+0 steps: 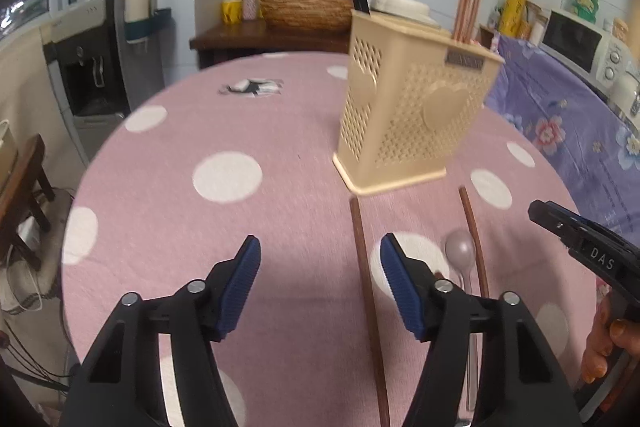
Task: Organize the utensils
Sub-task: 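Grasp a wooden chopstick with the left tool while the right tool grasps another wooden chopstick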
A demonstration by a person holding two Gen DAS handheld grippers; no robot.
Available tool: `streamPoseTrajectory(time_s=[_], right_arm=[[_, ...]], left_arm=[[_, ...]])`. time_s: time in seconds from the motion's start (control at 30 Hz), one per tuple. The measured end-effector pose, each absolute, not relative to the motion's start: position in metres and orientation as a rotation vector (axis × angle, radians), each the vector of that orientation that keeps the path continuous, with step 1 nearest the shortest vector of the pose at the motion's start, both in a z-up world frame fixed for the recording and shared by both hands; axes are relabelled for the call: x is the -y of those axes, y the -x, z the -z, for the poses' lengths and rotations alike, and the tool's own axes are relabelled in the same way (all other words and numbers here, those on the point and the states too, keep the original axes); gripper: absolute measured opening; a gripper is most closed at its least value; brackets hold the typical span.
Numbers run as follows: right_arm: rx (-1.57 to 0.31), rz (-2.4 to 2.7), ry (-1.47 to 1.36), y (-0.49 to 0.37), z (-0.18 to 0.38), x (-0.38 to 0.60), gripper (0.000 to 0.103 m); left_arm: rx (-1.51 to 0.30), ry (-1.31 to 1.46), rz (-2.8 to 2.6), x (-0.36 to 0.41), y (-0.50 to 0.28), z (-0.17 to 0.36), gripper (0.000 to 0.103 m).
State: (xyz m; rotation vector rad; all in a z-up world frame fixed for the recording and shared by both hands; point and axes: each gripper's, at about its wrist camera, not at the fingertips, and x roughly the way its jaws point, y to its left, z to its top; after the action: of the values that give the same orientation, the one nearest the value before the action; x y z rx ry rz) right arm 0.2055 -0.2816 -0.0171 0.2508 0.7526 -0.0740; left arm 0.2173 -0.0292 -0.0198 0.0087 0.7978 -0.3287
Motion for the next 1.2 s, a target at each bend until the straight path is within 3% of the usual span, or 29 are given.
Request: streamPoseTrajectory(time_s=[0.47,0.73,1.07,1.2], right_arm=[[-0.819,0.045,-0.271,-0.211,0.036,0.274,0.033],[-0.844,0.057,-0.267,-0.222,0.036,0.272,0.033],[-0.935,0.060,-0.289,-0.269,0.047,0.261,0.033],[-0.965,0.086,-0.297,-0.284,0.055,0.260,0.027]], left_arm=[[-0.915,-0.105,0.389,0.071,-0.243,0.056,0.041],[-0.904,-0.121,0.322,0.071,-0.261,0.059,0.010],[-0.900,-0.107,0.331,0.068,-0.257,0.059,0.010],[-0.901,-0.108,0.339,0.067,-0.258,0.059,0.010]])
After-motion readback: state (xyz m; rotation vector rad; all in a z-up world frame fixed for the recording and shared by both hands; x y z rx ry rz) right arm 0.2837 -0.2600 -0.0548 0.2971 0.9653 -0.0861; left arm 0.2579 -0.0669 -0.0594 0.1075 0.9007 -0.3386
